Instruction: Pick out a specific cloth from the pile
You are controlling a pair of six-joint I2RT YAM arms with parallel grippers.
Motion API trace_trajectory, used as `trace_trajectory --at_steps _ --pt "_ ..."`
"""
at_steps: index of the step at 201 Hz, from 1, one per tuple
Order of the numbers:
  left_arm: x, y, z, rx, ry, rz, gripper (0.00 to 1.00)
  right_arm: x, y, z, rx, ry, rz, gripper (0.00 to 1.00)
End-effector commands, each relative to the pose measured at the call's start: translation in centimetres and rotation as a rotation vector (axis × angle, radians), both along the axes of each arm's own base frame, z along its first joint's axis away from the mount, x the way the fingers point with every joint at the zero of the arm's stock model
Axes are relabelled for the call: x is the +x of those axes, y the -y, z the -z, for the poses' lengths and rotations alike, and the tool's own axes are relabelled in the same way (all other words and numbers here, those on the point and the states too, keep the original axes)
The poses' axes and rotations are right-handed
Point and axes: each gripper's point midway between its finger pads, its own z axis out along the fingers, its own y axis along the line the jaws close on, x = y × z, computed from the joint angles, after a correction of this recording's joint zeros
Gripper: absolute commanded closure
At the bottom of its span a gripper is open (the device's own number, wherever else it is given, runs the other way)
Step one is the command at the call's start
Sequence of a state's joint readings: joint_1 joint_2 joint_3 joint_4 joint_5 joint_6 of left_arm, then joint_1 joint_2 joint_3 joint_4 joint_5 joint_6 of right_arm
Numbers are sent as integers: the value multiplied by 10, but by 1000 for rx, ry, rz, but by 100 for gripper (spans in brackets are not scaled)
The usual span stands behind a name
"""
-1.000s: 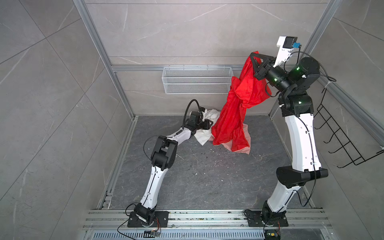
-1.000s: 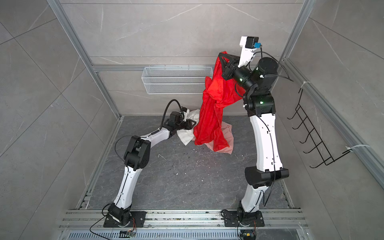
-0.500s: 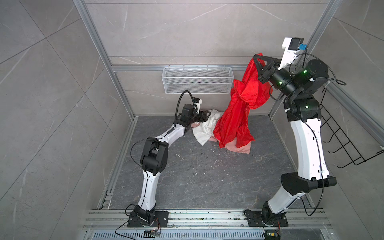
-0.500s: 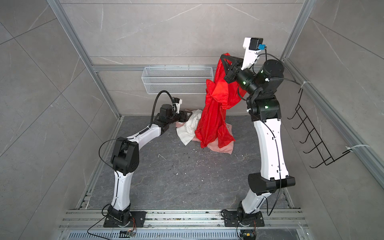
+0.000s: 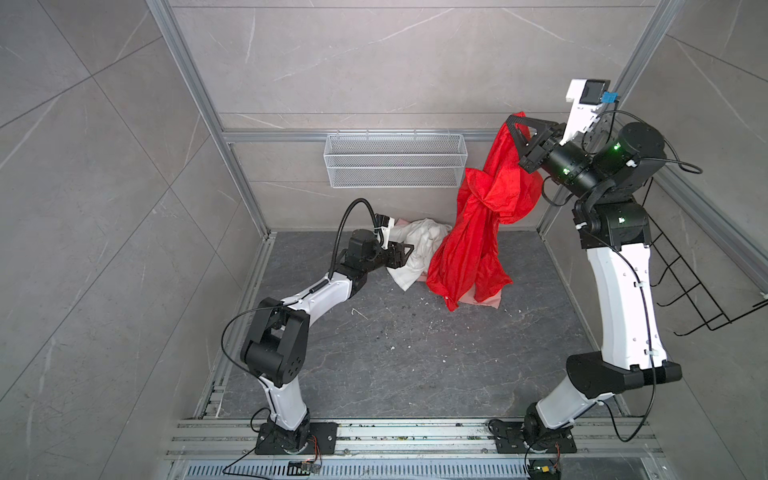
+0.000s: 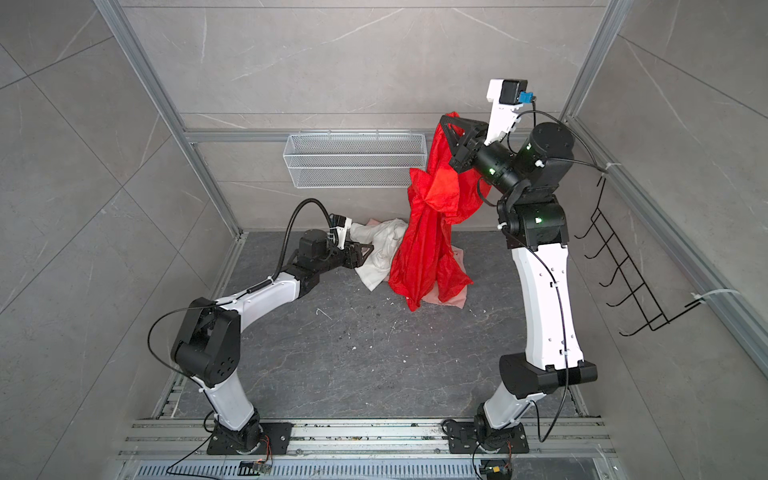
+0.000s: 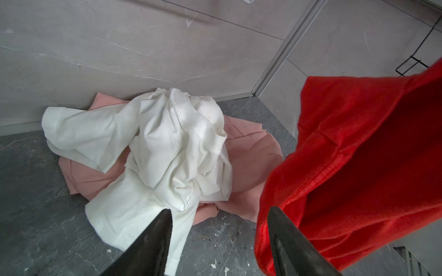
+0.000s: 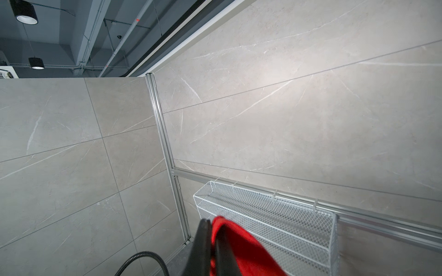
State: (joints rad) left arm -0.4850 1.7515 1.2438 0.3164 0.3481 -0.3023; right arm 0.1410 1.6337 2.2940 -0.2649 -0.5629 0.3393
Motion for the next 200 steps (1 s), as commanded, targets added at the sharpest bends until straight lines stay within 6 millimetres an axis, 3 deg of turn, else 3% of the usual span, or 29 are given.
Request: trace_trajectory --at_steps 1,71,109,155,200 --pt "-21 -3 -44 -31 129 25 34 -43 -3 -23 30 58 -44 100" --pt "-95 -4 -38 -18 155 99 33 -77 -29 0 48 -25 -94 100" --pt "-121 -8 -24 -40 113 110 32 -90 -39 7 60 -48 -130 100" --pt "-158 0 -6 -40 96 168 25 -90 -51 16 72 -76 -163 100" --pt "-170 -3 -3 -75 93 185 24 -82 -62 26 69 -100 -183 100"
